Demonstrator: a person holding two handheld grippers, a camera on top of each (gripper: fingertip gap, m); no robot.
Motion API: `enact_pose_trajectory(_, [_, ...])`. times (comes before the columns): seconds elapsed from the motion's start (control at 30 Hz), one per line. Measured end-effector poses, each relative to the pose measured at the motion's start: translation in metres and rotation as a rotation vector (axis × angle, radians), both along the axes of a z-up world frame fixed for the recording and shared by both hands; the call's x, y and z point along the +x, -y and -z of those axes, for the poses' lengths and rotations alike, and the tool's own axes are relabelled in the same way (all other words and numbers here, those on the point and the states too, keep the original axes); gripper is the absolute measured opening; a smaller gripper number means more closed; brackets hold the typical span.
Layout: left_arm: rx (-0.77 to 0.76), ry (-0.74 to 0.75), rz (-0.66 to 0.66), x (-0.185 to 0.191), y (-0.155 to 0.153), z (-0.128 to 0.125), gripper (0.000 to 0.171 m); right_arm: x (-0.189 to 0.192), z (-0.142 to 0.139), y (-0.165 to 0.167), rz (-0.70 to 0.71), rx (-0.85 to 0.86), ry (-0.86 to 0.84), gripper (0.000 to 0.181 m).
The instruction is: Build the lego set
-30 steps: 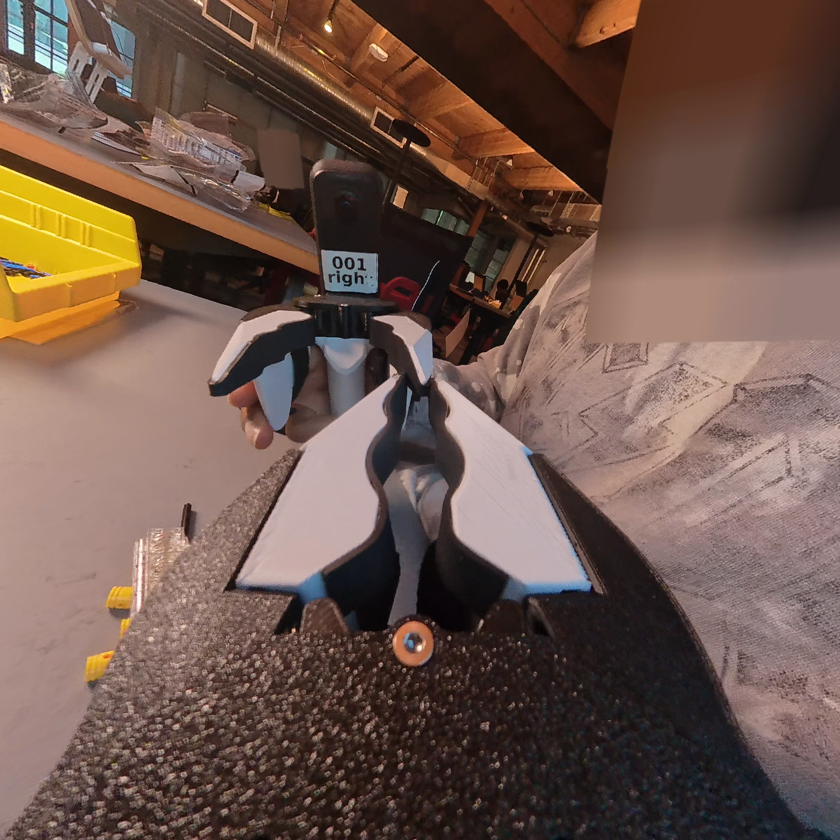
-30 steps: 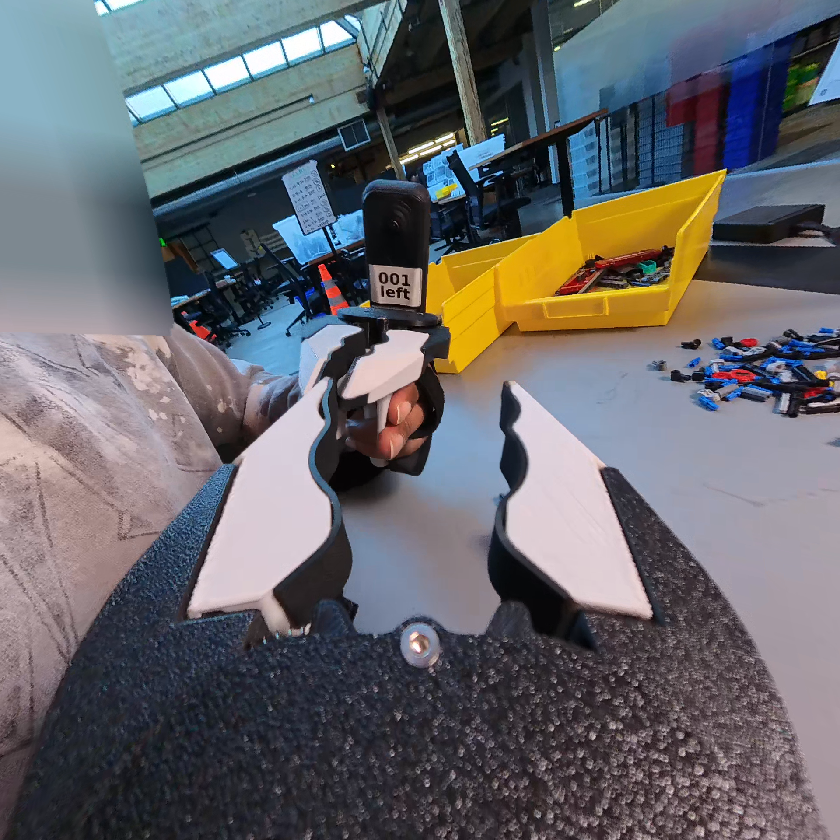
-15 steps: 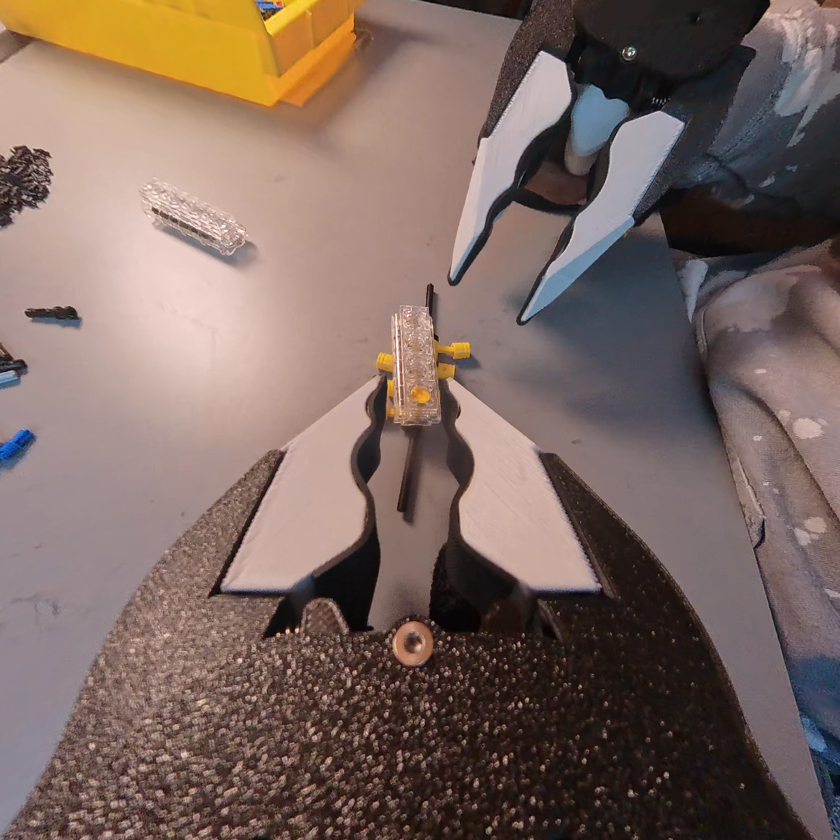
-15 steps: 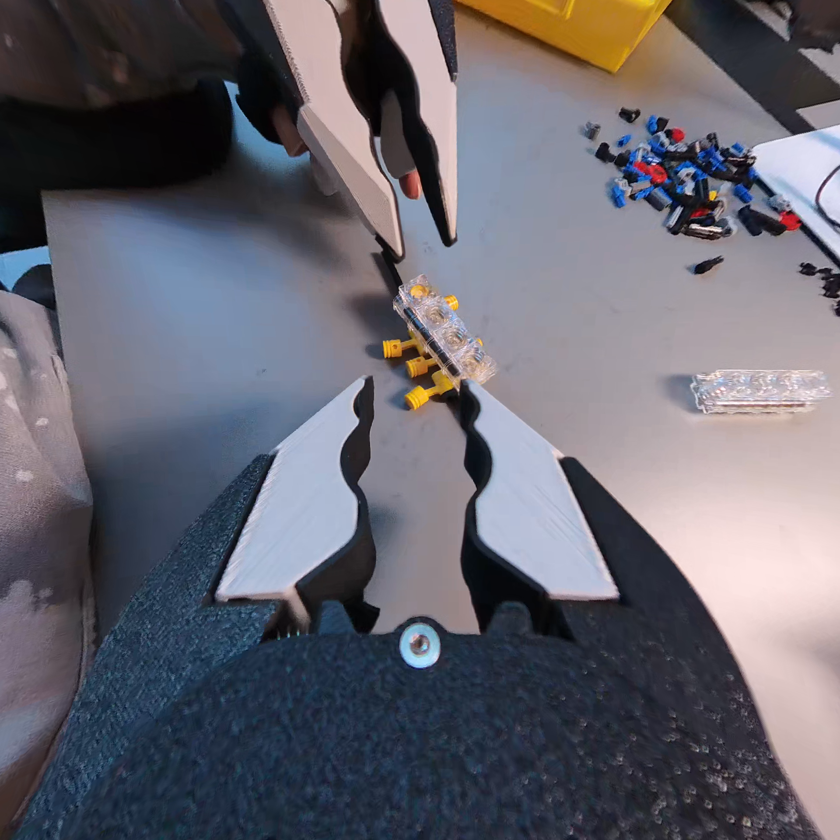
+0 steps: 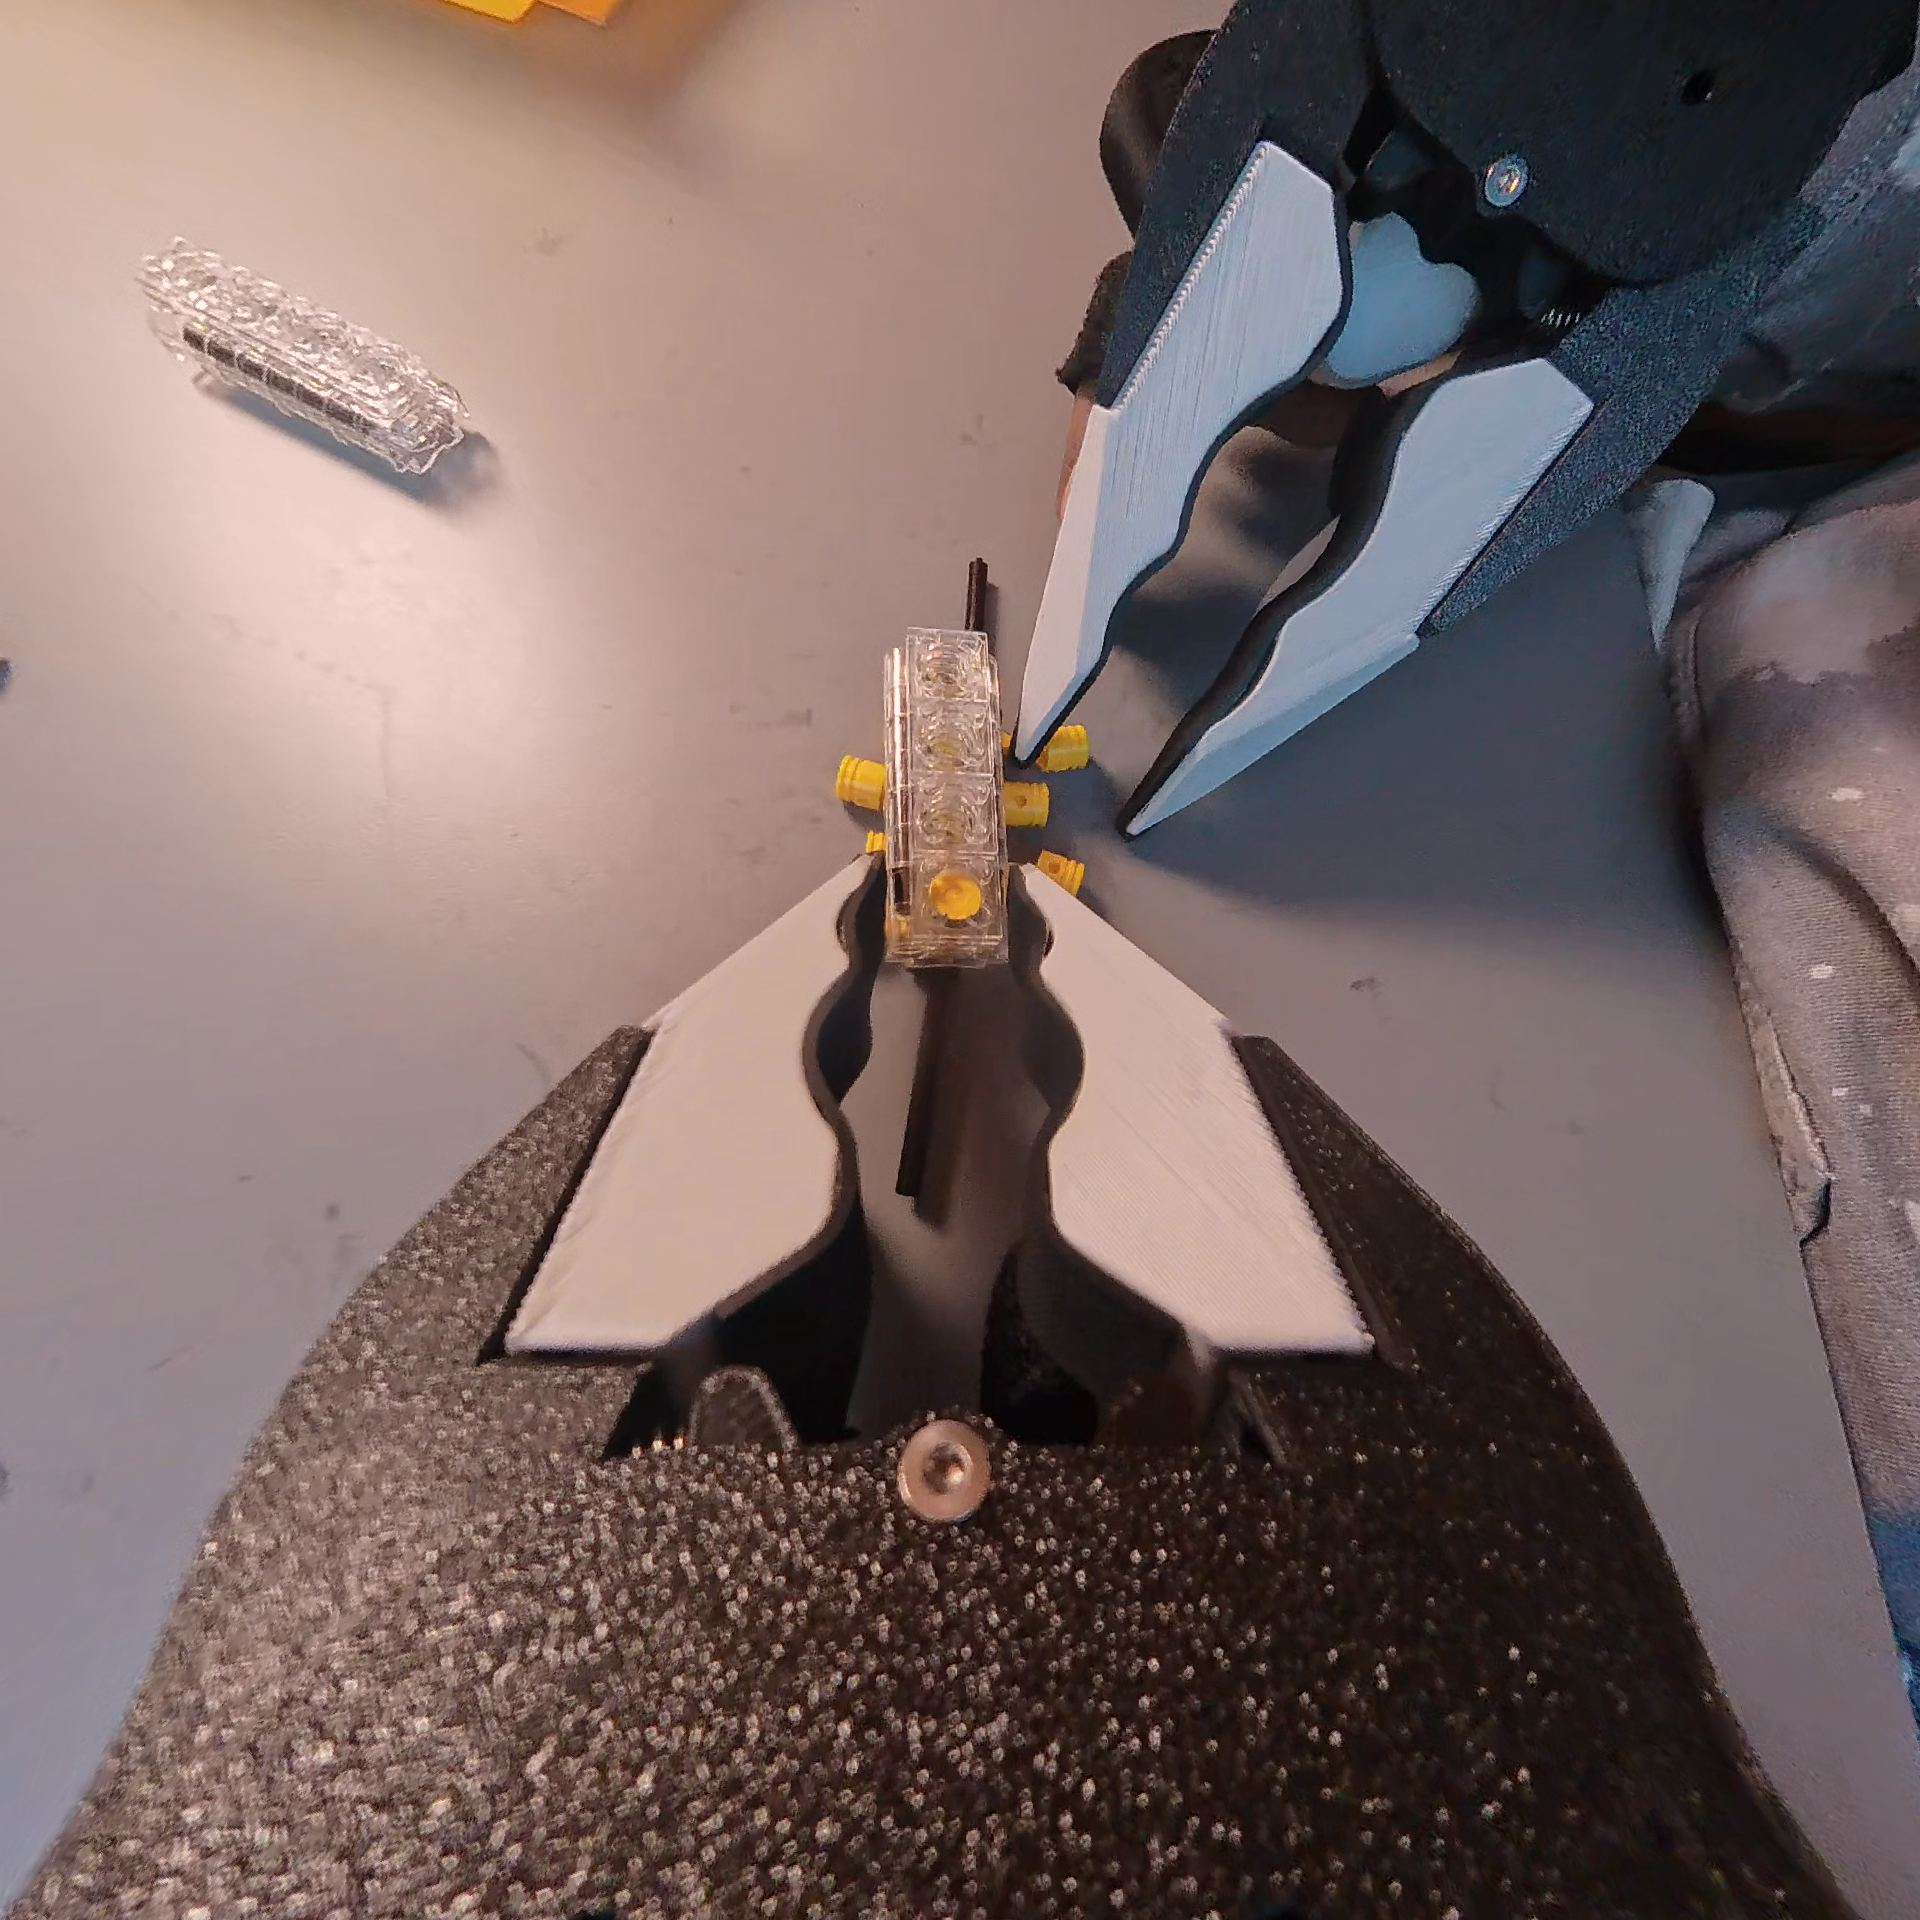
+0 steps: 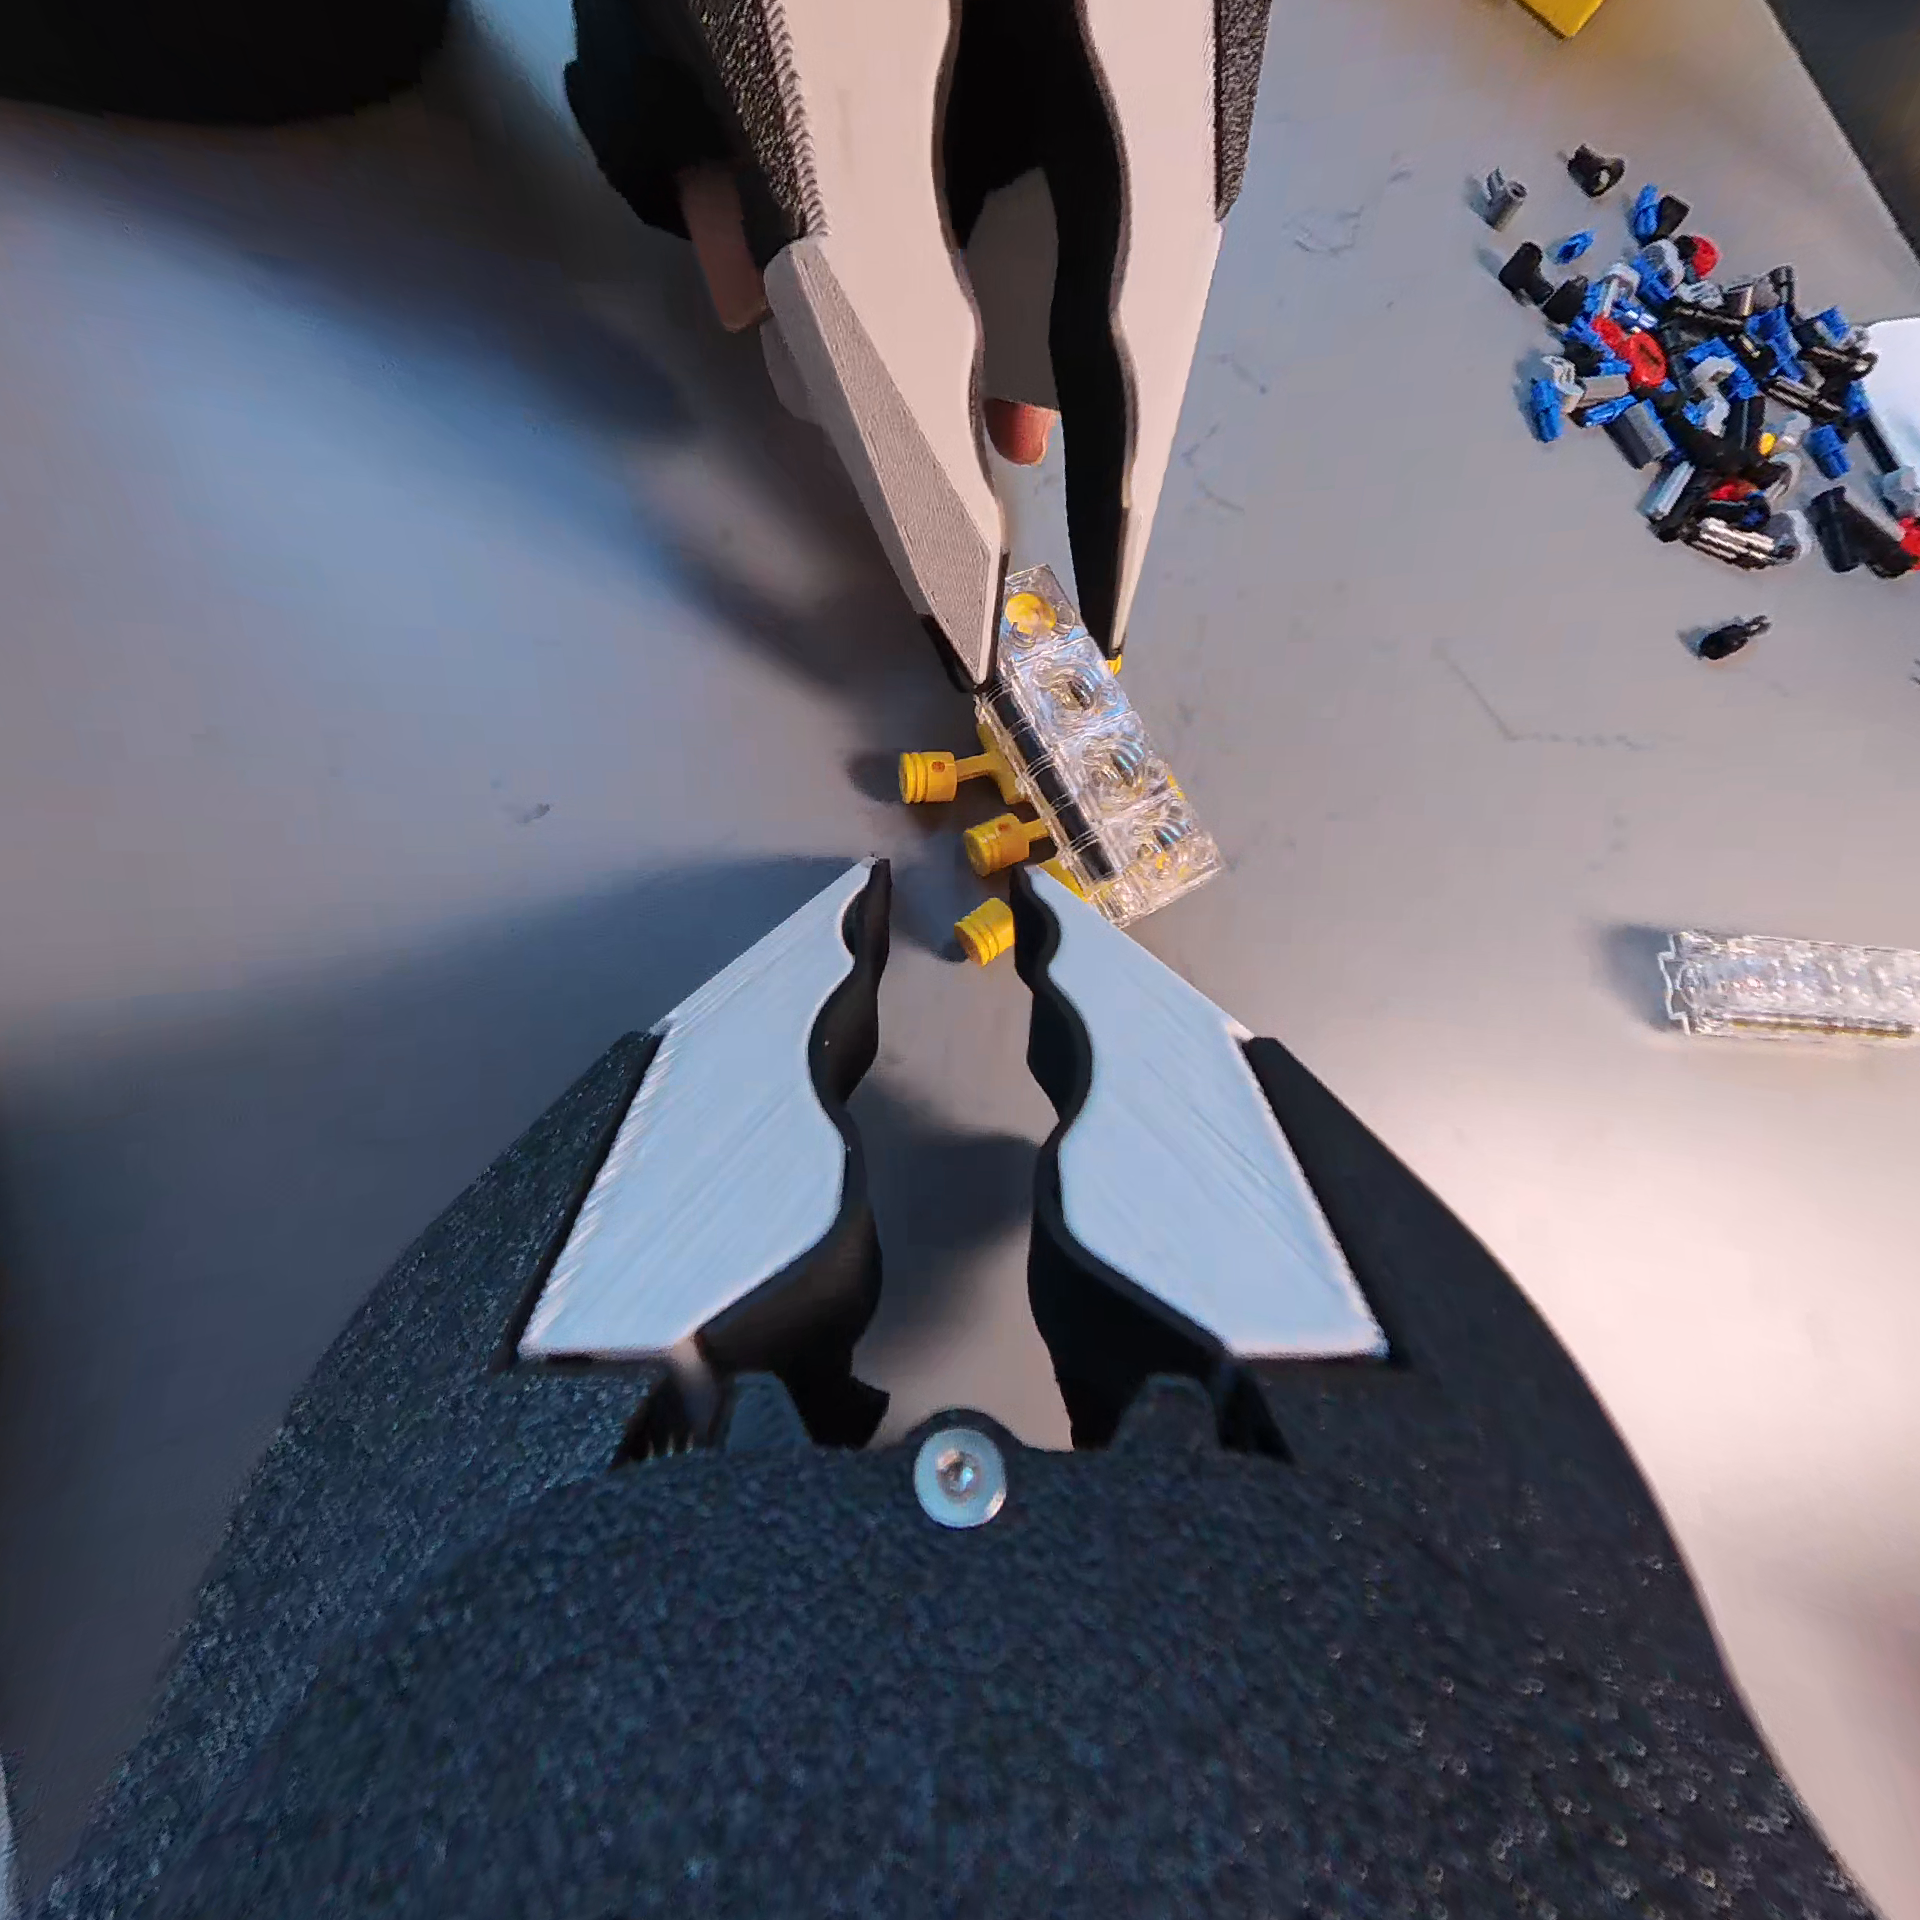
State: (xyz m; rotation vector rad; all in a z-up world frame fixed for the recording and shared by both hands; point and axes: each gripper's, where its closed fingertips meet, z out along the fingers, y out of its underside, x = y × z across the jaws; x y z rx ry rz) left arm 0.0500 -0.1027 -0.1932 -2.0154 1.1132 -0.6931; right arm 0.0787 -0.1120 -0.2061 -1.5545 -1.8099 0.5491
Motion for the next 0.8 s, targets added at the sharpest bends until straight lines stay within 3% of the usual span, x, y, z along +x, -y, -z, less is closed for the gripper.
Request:
enact_pose_trajectory(0.43, [0.048, -0.010, 0.087, -0.001, 0.008, 0.000, 0.022, 0.001, -0.001, -0.008, -0.001, 0.029, -0.002, 0.007])
enact_pose_trajectory(0.63, [-0.080, 0.051, 0.006, -0.005, 0.003, 0.000, 0.023, -0.001, -0.005, -0.011, 0.028, 0.069, -0.028, 0.007])
enact_pose_trajectory(0.8, [-0.192, 0.115, -0.054, -0.011, -0.002, 0.000, 0.022, -0.015, -0.017, 0.011, -0.020, 0.021, -0.097, 0.012])
